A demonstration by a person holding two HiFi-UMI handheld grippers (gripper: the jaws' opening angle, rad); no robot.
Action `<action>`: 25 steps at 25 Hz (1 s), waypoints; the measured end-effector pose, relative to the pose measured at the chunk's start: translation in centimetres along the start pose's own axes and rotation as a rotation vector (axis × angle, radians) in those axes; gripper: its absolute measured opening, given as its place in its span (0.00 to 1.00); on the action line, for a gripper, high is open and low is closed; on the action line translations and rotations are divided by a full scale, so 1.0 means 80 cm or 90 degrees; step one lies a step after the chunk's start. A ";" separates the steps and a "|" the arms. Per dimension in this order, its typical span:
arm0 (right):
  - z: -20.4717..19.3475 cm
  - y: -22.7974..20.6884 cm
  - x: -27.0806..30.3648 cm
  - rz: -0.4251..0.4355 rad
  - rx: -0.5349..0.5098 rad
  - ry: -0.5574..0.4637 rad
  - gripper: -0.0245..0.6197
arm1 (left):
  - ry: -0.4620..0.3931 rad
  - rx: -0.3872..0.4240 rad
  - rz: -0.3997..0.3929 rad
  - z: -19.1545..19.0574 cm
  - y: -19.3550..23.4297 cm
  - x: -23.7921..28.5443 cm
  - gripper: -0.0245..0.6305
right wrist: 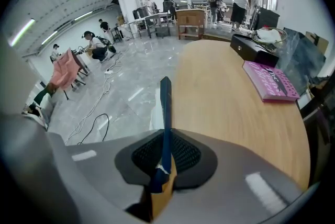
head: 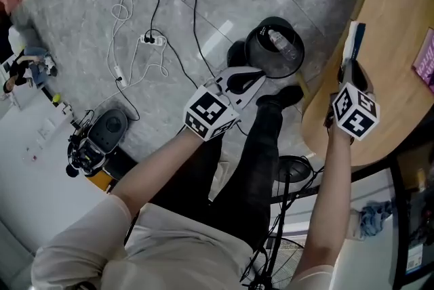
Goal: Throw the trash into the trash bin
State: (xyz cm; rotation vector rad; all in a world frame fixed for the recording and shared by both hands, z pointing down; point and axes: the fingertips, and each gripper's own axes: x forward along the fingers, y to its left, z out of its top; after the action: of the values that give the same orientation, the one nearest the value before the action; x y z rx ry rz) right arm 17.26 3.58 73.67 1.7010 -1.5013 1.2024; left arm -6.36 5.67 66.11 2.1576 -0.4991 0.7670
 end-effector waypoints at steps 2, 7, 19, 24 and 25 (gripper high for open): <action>-0.006 0.021 -0.003 0.013 -0.017 0.000 0.11 | -0.001 -0.004 0.004 -0.006 0.005 -0.007 0.05; -0.031 0.078 0.003 0.057 -0.034 0.015 0.11 | 0.000 -0.016 0.018 -0.022 0.024 -0.021 0.05; -0.160 0.206 0.052 0.159 -0.146 0.141 0.11 | -0.002 -0.049 0.042 -0.059 0.068 -0.041 0.05; -0.223 0.220 0.083 0.161 -0.170 0.213 0.11 | -0.005 -0.062 0.051 -0.079 0.089 -0.046 0.05; -0.234 0.222 0.088 0.161 -0.170 0.224 0.12 | -0.003 -0.066 0.053 -0.085 0.091 -0.048 0.05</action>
State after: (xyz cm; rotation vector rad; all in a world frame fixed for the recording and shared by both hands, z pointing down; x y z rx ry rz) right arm -4.84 12.77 85.50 1.0855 -1.5997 1.2823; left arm -15.74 6.80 71.00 2.0545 -0.6205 0.7642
